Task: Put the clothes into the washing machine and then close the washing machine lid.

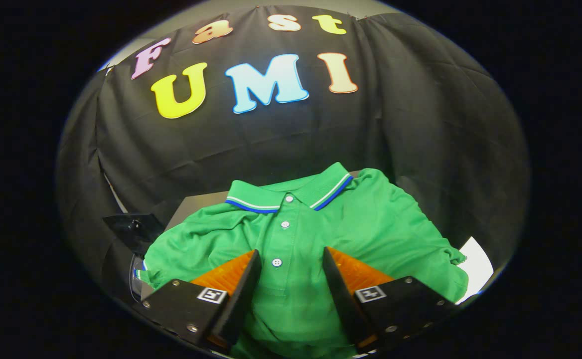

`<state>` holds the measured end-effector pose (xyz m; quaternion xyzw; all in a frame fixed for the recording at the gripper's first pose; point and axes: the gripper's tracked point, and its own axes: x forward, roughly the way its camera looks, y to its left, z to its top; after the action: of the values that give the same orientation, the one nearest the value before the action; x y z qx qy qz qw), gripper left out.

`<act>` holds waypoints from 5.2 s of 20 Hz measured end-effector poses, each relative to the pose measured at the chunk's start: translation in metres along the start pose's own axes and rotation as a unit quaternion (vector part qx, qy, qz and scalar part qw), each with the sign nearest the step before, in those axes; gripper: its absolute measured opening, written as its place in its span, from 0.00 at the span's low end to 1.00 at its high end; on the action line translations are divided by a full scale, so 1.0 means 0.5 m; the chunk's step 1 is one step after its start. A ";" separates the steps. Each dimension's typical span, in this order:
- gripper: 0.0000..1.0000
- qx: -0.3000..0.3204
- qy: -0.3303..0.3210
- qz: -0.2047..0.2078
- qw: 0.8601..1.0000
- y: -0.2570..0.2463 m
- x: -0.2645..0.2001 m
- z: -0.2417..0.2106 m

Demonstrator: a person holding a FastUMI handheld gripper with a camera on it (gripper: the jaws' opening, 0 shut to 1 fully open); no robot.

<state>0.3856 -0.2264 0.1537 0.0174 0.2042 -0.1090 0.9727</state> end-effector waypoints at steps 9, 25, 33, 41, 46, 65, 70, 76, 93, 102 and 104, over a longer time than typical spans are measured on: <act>0.01 -0.001 0.001 0.035 0.999 0.009 0.003 0.004; 0.00 -0.032 -0.086 -0.050 0.995 0.191 -0.123 0.199; 0.00 -0.040 -0.110 -0.054 0.992 0.400 -0.169 0.219; 0.00 -0.063 -0.104 -0.005 0.993 0.625 -0.195 0.157; 0.00 -0.077 -0.100 0.030 0.992 0.744 -0.212 0.118; 0.00 -0.131 -0.035 0.103 0.985 1.000 -0.184 -0.108; 0.00 -0.135 -0.011 0.110 0.985 1.026 -0.152 -0.167; 0.00 -0.135 0.025 0.100 0.986 1.014 -0.093 -0.232; 0.00 -0.128 0.123 0.070 0.982 0.987 0.067 -0.377; 0.00 -0.132 0.187 0.062 0.971 0.964 0.133 -0.482; 0.00 -0.134 0.198 0.060 0.969 0.961 0.143 -0.501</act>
<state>0.4561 0.2472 -0.1096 -0.0797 0.4038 -0.0168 0.9112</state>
